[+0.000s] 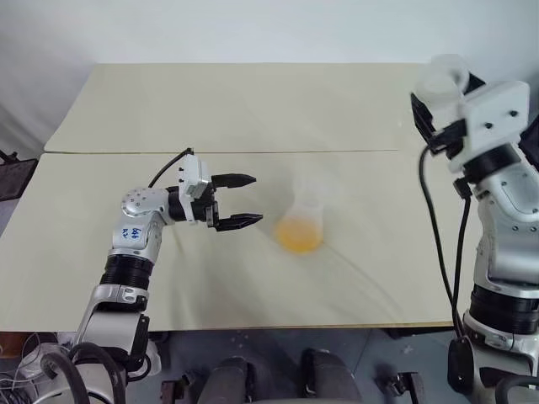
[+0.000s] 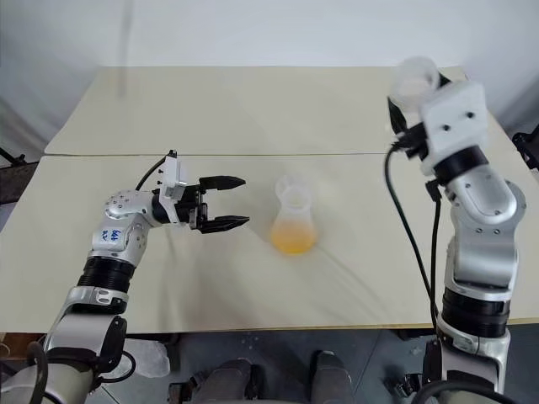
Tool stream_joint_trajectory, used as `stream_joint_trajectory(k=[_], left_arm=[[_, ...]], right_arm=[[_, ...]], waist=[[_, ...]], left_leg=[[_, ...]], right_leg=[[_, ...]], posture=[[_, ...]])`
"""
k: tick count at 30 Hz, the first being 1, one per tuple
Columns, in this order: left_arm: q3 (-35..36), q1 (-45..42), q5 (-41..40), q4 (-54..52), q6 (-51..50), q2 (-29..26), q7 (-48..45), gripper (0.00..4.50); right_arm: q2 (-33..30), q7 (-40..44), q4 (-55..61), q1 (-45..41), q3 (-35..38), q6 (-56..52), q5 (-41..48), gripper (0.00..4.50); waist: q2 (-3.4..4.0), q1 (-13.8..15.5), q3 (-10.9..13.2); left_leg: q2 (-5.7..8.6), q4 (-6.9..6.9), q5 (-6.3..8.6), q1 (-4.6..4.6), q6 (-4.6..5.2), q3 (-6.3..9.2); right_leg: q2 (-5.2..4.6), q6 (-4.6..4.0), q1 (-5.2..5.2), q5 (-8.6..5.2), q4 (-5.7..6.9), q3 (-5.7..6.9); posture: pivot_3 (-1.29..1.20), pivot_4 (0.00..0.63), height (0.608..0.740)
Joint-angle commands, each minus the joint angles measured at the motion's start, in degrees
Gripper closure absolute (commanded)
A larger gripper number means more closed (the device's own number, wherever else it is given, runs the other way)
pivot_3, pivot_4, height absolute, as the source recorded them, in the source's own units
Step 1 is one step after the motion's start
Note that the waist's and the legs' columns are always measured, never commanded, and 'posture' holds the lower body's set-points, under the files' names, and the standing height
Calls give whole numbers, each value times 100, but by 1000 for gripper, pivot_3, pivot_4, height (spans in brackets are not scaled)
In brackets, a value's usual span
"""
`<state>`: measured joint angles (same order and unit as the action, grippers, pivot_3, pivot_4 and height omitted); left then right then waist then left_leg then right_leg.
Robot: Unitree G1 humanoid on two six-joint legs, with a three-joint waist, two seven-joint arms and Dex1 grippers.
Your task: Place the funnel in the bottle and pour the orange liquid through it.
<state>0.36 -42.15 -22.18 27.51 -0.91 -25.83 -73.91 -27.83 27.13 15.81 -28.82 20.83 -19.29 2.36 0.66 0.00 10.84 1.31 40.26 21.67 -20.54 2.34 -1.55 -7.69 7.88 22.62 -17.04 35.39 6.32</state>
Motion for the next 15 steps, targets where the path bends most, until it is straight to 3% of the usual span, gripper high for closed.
stream_joint_trajectory(k=[1,15], left_arm=[[70,78,-144,-407,-168,-141,-170,0],[98,263,-141,-727,-486,-375,-298,0]], right_arm=[[131,-126,-154,301,526,-87,638,2082],[99,-736,-1173,449,854,58,1345,2082]], waist=[[1,-8,0],[4,-9,2]], left_leg=[[0,0,0,0,0,-1],[-3,-6,-1,6,-1,-13]], right_leg=[[0,0,0,0,0,-1],[1,0,7,0,3,-15]], posture=[[0,150,740],[0,150,740]])
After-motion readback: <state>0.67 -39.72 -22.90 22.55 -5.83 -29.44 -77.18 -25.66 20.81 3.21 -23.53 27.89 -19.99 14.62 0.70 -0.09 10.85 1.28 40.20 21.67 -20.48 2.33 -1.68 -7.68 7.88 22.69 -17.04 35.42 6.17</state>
